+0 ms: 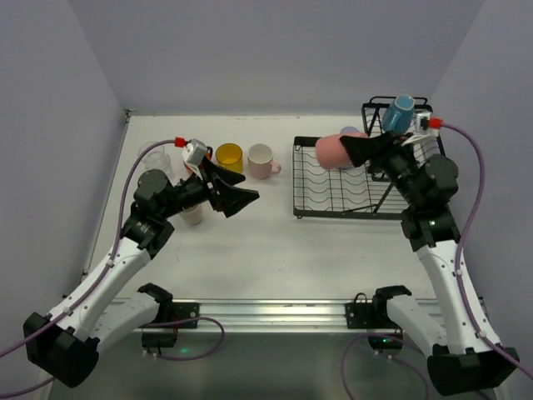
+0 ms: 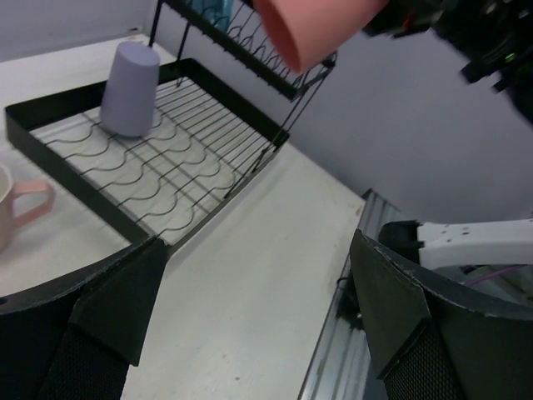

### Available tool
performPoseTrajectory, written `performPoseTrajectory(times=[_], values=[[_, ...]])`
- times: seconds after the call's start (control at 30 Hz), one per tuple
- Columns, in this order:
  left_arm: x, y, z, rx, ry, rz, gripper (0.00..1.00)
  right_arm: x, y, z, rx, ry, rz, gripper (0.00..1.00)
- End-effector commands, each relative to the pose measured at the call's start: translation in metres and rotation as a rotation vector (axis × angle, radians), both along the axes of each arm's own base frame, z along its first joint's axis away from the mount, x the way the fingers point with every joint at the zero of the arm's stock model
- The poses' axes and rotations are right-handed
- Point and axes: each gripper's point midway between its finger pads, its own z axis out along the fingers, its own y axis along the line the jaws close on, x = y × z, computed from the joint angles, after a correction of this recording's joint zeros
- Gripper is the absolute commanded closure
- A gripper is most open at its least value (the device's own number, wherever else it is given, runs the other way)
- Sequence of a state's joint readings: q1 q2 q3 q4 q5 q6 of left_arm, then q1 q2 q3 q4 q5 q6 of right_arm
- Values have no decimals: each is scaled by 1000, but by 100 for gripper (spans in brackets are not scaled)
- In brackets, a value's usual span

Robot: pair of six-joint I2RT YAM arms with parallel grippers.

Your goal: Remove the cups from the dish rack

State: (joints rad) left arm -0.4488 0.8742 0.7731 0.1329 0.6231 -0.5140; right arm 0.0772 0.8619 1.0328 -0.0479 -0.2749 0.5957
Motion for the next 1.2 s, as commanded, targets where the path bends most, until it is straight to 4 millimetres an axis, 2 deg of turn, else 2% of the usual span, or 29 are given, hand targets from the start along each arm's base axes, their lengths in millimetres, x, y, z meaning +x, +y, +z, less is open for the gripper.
performPoseTrajectory(times=[0.0, 0.03, 0.07, 0.1, 0.17, 0.2, 0.23, 0.3, 0.33, 0.47, 0.5, 0.7, 0.77, 0.8, 0.83, 0.9, 0.93, 0.97, 1.03, 1.13, 1.17], values=[[-18, -19, 36, -172, 3, -150, 2, -33, 79, 21, 179, -102, 434, 73], [-18, -22, 41, -206, 16, -166, 5, -42, 93, 10, 238, -54, 523, 73], [-20, -25, 41, -217, 23, -180, 5, -51, 107, 11, 260, -61, 589, 73], [-20, -26, 46, -236, 12, -183, 7, -53, 115, 15, 277, -89, 632, 73], [-20, -32, 42, -251, 47, -194, 10, -60, 134, 8, 297, -59, 708, 72], [-19, -33, 41, -258, 49, -194, 11, -57, 141, 3, 304, -46, 729, 72], [-17, -35, 39, -260, 68, -196, 12, -58, 145, -1, 328, -27, 751, 72], [-16, -38, 36, -261, 80, -192, 16, -65, 151, 3, 348, -58, 808, 72], [-14, -38, 34, -263, 90, -186, 17, -61, 154, -6, 368, -23, 813, 72], [-15, -43, 35, -270, 96, -200, 27, -56, 167, -18, 395, 16, 840, 72], [-14, -43, 35, -272, 95, -197, 27, -56, 169, -16, 403, 4, 850, 72], [-4, -45, 39, -289, 82, -162, 46, -51, 196, -38, 421, 86, 900, 71], [1, -44, 39, -286, 69, -131, 58, -52, 201, -43, 423, 99, 906, 71], [7, -41, 37, -284, 81, -90, 68, -52, 203, -48, 426, 110, 908, 70], [11, -39, 36, -271, 70, -60, 74, -52, 205, -51, 426, 117, 909, 69], [24, -33, 30, -242, 87, 25, 87, -51, 208, -59, 425, 140, 909, 57], [28, -30, 28, -216, 77, 57, 100, -53, 210, -65, 421, 152, 911, 47], [33, -27, 24, -192, 82, 96, 100, -52, 210, -70, 418, 162, 910, 25], [49, -14, 12, -93, 99, 216, 100, -52, 209, -84, 411, 197, 895, 1], [63, 11, -8, 98, 137, 368, 100, -51, 206, -109, 345, 255, 844, 1], [65, 27, -30, 205, 199, 446, 100, -48, 204, -125, 323, 316, 800, 1]])
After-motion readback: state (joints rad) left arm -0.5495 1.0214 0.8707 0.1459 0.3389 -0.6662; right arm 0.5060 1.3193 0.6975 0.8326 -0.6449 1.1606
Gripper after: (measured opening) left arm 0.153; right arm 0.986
